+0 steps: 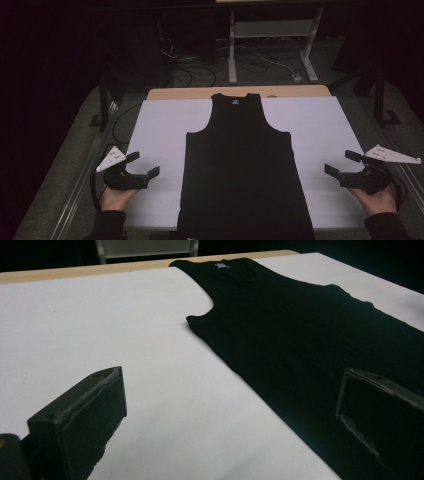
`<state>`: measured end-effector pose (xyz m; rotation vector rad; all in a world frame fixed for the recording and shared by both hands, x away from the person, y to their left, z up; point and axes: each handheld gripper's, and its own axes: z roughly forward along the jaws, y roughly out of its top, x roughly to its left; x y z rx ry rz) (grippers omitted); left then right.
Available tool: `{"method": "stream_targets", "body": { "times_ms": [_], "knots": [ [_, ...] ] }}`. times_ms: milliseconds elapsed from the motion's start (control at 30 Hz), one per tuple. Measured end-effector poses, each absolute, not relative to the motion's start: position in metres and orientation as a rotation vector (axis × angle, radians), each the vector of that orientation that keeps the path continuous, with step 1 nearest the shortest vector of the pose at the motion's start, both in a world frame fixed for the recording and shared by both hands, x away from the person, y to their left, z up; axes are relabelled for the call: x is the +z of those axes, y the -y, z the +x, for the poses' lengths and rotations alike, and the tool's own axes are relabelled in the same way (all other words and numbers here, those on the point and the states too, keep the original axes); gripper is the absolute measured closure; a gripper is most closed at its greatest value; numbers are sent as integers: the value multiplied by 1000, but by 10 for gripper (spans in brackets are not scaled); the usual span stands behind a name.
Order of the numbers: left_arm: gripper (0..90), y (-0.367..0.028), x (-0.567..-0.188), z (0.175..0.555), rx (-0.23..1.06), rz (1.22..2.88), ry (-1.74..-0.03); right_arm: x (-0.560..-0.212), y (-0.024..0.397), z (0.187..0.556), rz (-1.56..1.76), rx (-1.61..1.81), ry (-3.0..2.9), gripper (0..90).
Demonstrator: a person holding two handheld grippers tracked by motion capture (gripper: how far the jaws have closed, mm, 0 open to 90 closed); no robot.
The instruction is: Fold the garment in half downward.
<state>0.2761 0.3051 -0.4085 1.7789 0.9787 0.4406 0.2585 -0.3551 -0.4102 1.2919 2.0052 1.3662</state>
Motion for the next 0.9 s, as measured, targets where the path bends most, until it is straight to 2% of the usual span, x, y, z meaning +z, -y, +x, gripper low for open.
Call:
{"method": "stream_targets", "body": {
  "times_ms": [900],
  "knots": [
    [0,-303,-406,276,445,1828,-992,-406,352,259,1272,1330,-2042,0]
  ]
}}
